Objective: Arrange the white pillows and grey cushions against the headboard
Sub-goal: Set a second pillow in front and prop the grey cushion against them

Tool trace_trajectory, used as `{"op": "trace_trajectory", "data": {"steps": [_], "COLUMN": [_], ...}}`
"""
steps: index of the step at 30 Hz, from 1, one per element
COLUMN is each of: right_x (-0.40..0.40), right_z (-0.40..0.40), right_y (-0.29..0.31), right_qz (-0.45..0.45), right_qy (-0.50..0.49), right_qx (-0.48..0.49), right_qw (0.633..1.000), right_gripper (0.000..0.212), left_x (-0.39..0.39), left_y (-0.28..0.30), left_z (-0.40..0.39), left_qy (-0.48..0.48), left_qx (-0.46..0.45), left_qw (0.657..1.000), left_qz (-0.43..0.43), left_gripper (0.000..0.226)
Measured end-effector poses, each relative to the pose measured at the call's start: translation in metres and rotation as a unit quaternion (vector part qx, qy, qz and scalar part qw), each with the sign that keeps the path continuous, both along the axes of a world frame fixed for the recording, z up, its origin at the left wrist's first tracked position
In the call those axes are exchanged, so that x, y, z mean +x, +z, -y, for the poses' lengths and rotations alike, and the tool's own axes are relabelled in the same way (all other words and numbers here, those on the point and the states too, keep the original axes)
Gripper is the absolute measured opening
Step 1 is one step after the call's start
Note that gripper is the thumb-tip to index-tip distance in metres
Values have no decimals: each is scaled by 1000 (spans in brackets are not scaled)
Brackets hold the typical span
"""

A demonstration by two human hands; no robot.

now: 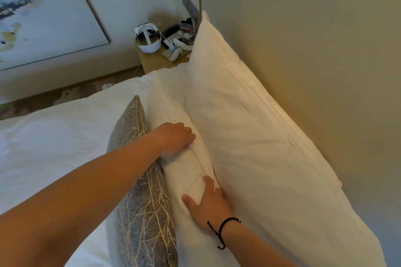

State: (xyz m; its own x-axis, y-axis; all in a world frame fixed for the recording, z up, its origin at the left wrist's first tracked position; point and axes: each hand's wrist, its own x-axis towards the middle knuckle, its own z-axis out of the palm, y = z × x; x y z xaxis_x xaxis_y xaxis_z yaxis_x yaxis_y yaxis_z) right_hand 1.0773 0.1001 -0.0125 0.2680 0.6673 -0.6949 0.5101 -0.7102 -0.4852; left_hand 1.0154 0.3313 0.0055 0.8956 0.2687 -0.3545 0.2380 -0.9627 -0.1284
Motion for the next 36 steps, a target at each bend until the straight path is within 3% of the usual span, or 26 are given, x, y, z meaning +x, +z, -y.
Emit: {"op": "trace_trajectory", "data": {"steps": [2, 5, 8, 16, 19, 23, 29, 33, 36], "right_x": [2, 7, 15, 40, 42, 48, 56, 55, 49], "right_z": [-7, -30, -72, -149, -154, -151, -144, -147, -151], "right_y": [5, 14, 22, 19, 12, 11, 22, 17, 10], "right_qz": [26, 94, 60, 69, 61, 105, 262, 289, 287], "right_qy": [7, 37, 42, 87, 94, 109, 165, 185, 204], "right_qx": [26, 138, 197, 160, 168, 186, 229, 209, 196], "right_qw": [999, 985, 978, 981, 979, 971, 923, 916, 915], "right_gripper": [91, 76, 55, 31, 39, 48, 21, 22, 21], "left_x": [1, 3, 3, 15, 18, 33, 66, 78, 73], "left_y": [1, 7, 17, 24, 23, 31, 30, -8, -29], "left_z": [-6, -20, -38, -93, -116, -145, -166, -146, -142], "left_qy": [-2, 0, 19, 94, 139, 157, 144, 243, 255], "left_qx": [9, 26, 47, 130, 138, 146, 75, 39, 65], "left_qw": [1000, 999, 999, 987, 980, 977, 982, 963, 963], "left_qz": [9, 26, 14, -23, -32, -17, 93, 108, 64], "left_gripper": [22, 26, 24, 31, 36, 27, 33, 36, 44]}}
